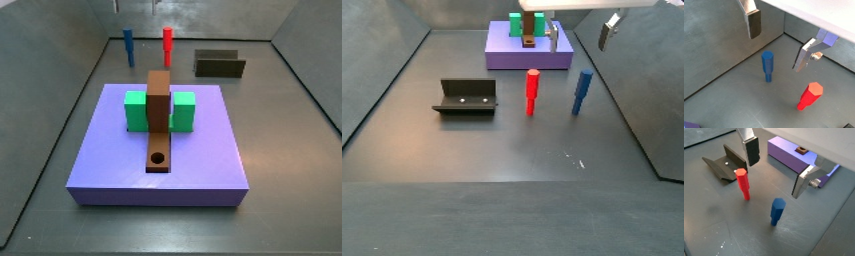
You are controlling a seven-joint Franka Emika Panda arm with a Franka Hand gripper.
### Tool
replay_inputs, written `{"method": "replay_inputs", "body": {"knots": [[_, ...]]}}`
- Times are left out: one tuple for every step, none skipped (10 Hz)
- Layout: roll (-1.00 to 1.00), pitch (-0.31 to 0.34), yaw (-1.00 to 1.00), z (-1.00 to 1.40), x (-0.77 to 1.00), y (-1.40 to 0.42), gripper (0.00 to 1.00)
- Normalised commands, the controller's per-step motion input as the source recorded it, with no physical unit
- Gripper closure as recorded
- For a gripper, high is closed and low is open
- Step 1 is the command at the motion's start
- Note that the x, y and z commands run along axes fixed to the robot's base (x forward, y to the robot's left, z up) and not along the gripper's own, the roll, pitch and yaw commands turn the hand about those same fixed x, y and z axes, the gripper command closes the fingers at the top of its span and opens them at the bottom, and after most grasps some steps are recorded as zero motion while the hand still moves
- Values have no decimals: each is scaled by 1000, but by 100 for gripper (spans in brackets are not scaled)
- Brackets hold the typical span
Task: Pick up the blue object. Move up. Move to above the board. Insert the blue object.
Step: Pick up the blue object.
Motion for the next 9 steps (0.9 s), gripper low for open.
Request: {"method": "replay_inputs", "body": {"knots": [[0, 0, 0, -120, -177, 0, 0], [0, 0, 0, -157, -257, 0, 0], [0, 0, 0, -157, -189, 0, 0], [0, 0, 0, -169, -151, 0, 0], [0, 0, 0, -180, -169, 0, 0], [0, 0, -6, -177, -169, 0, 0], [0, 0, -14, -143, -146, 0, 0], [0, 0, 0, -129, -86, 0, 0], [0, 0, 0, -151, -14, 0, 0]]}}
